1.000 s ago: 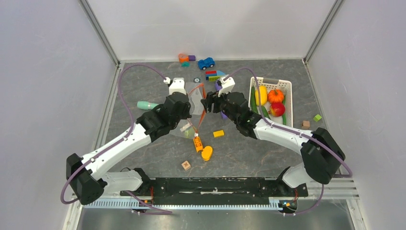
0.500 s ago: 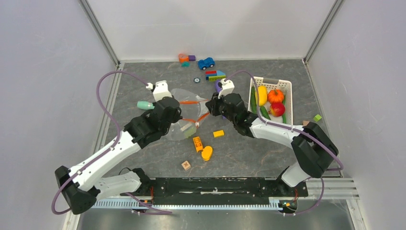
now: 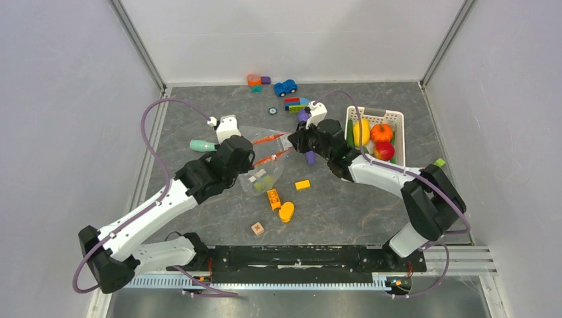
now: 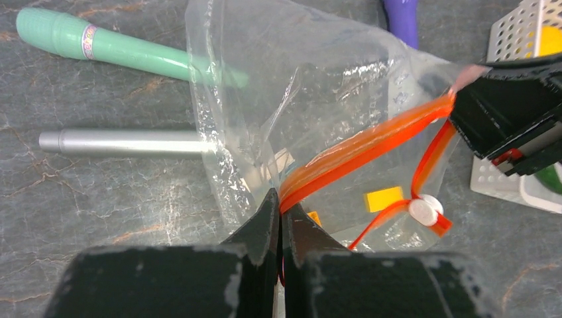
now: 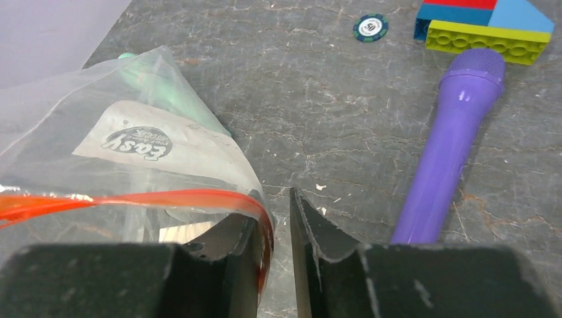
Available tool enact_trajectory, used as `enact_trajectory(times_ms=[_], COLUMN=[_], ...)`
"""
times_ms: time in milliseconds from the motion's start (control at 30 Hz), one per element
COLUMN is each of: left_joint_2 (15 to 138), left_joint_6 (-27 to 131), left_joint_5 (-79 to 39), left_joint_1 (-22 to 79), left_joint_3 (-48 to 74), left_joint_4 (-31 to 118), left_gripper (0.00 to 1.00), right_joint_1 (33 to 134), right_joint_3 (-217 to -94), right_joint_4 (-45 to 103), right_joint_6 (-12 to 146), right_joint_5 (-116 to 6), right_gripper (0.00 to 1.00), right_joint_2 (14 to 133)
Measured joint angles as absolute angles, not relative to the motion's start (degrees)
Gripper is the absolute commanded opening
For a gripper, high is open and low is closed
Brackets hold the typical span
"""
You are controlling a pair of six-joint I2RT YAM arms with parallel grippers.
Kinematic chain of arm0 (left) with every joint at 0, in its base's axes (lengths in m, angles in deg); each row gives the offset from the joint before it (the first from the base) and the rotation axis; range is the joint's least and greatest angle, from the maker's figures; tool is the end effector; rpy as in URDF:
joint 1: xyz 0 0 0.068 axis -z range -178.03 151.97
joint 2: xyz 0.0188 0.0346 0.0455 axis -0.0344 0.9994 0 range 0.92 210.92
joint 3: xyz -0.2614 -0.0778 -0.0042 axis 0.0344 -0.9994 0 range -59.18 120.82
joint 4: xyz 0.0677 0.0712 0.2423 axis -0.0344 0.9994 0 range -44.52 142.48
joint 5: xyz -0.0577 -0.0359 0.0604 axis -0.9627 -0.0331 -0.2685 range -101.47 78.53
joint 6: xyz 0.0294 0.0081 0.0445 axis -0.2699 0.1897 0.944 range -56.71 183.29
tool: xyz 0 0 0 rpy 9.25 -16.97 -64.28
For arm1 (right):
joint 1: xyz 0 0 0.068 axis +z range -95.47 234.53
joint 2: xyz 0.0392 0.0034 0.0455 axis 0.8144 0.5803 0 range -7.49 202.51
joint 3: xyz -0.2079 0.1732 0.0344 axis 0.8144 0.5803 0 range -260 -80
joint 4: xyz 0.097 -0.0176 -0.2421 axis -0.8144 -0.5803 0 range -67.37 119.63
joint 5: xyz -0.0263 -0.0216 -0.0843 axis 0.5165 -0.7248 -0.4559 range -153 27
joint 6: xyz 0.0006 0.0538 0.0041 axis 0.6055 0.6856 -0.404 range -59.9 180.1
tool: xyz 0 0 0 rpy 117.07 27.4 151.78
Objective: Place the food in the zip-top bag and seal the zipper
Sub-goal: Open the zipper of the food storage bag.
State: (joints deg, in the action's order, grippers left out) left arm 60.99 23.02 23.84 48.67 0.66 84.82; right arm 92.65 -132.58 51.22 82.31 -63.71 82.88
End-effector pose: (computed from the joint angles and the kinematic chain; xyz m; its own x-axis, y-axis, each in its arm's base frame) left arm 0.1611 -0.1408 0.3356 -0.5197 -0.2176 -0.8262 -0.0625 0.9741 -0.2173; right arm 0.2813 0.2201 0.2441 -0.4330 0.1407 -0.8903 -0.4798 0.8002 0.3598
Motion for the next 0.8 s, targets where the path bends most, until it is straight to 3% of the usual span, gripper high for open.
enact_trajectory(times_ms=[67, 233, 333, 400, 633, 800], left_joint_2=[62.76, 66.94, 67.39, 67.39, 67.39, 66.69], left_joint_6=[23.04, 23.07, 23.09, 23.18, 23.26, 23.26], left_joint_5=[23.36, 22.59, 22.42, 22.4, 22.46, 22.37], left_joint_1=[48.58, 48.56, 48.54, 48.54, 48.54, 48.54], left_joint_3=[0.66, 0.61, 0.35, 0.35, 0.22, -1.44], left_joint_4=[84.82, 84.27, 83.0, 81.67, 79.37, 78.24], left_gripper=[0.02, 0.02, 0.02, 0.02, 0.02, 0.02], right_joint_1=[91.82, 91.08, 91.1, 91.12, 91.08, 90.75], right_joint_3=[-133.3, -133.52, -132.34, -130.22, -121.71, -118.11], right_joint_4=[51.41, 52.14, 53.58, 54.28, 55.7, 50.45], right_joint_6=[81.64, 80.35, 79.06, 78.21, 76.48, 75.26], right_joint_5=[-61.38, -55.89, -53.29, -51.78, -50.16, -58.36], right_gripper=[0.36, 0.68, 0.8, 0.98, 0.98, 0.98], right_joint_2=[84.21, 85.46, 84.04, 81.44, 67.45, 56.21])
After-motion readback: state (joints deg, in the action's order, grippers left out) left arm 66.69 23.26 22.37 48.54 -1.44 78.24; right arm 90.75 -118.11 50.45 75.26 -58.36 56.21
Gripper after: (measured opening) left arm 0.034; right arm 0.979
